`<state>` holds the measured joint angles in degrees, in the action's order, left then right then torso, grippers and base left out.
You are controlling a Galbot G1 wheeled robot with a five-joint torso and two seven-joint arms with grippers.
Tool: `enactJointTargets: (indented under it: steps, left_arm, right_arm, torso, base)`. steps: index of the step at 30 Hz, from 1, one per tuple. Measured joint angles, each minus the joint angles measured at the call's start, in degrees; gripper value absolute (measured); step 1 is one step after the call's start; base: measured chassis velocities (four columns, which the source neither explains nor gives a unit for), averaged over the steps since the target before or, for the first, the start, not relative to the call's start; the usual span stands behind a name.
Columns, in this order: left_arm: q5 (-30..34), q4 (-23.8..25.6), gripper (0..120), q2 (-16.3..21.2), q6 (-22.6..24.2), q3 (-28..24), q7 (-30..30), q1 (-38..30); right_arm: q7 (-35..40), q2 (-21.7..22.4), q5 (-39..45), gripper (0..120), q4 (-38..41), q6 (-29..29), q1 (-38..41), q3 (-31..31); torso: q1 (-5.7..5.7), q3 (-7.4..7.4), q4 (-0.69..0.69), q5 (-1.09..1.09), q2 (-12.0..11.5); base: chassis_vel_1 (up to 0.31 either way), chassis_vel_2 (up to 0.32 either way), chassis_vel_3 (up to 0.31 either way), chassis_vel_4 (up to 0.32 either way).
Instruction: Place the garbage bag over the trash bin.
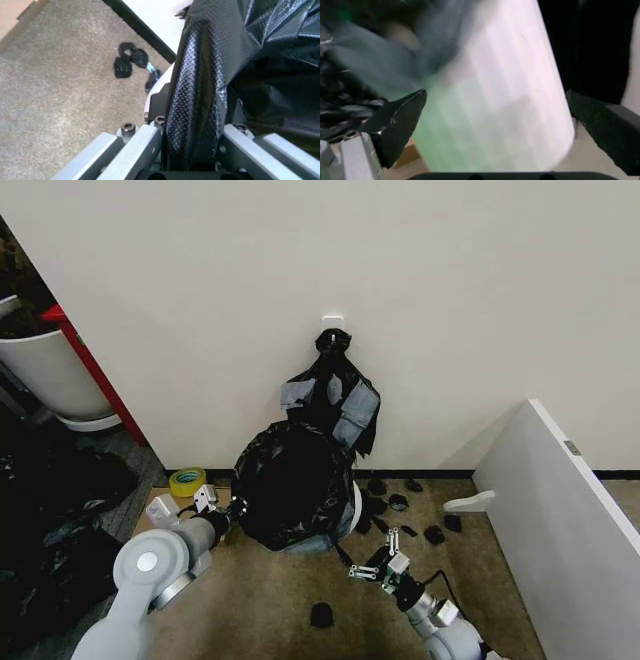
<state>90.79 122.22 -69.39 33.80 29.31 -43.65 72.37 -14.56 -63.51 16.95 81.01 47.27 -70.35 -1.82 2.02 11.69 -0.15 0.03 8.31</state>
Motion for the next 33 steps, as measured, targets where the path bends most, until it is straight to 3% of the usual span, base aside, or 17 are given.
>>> enactJointTargets:
  steps: [13, 16, 21, 24, 27, 30, 33]
  left_arm:
    - [0.8, 1.5, 0, -0.6, 0.9, -0.8, -0.8, 0.1]
    - [0.8, 0.9, 0, -0.3, 1.0, -0.7, -0.8, -0.2]
    - [0.7, 0.1, 0, 0.1, 0.7, -0.5, -0.8, -0.9]
    - [0.1, -0.4, 0, 0.0, 0.7, -0.8, -0.6, -1.0]
    - [-4.7, -1.2, 0, 1.1, -0.3, -3.2, 0.7, -0.5]
    - [-12.7, -1.8, 0, 4.1, -2.2, -6.3, 3.8, 0.7]
    - [-15.8, -1.5, 0, 6.3, -2.7, -7.2, 5.6, 1.0]
  right_arm:
    - [4.7, 0.0, -2.2, 100, -1.3, -0.2, 0.4, -2.2]
    - [2.1, 1.0, -0.4, 100, -1.3, -0.2, -0.3, -2.9]
    - [-12.8, 2.9, 10.7, 100, -1.1, -0.2, -2.1, -5.8]
    - [-16.8, 3.2, 13.7, 100, -0.9, -0.2, -2.4, -6.6]
    - [-16.8, 4.1, 14.9, 100, -0.4, -0.1, -2.6, -7.5]
    - [-11.6, 5.5, 16.5, 100, 0.3, -0.1, -2.3, -8.5]
    - [-8.8, 6.3, 20.0, 100, 1.7, -0.1, -2.1, -8.6]
  torso:
    - [0.0, 0.0, 0.01, 0.01, 0.0]
    - [0.0, 0.0, 0.0, 0.01, 0.0]
    - [0.0, 0.0, 0.0, 0.0, 0.0]
    - [0.0, 0.0, 0.0, 0.01, 0.0]
    - [0.0, 0.0, 0.0, 0.01, 0.0]
    - [0.0, 0.0, 0.0, -0.02, 0.0]
    - [0.0, 0.0, 0.01, 0.01, 0.0]
  base:
    - [0.0, 0.0, 0.0, 0.0]
    - [0.0, 0.0, 0.0, 0.0]
    - [0.0, 0.0, 0.0, 0.0]
    - [0.0, 0.0, 0.0, 0.0]
    - [0.0, 0.0, 0.0, 0.0]
    - [0.0, 0.0, 0.0, 0.0]
    - [0.0, 0.0, 0.0, 0.0]
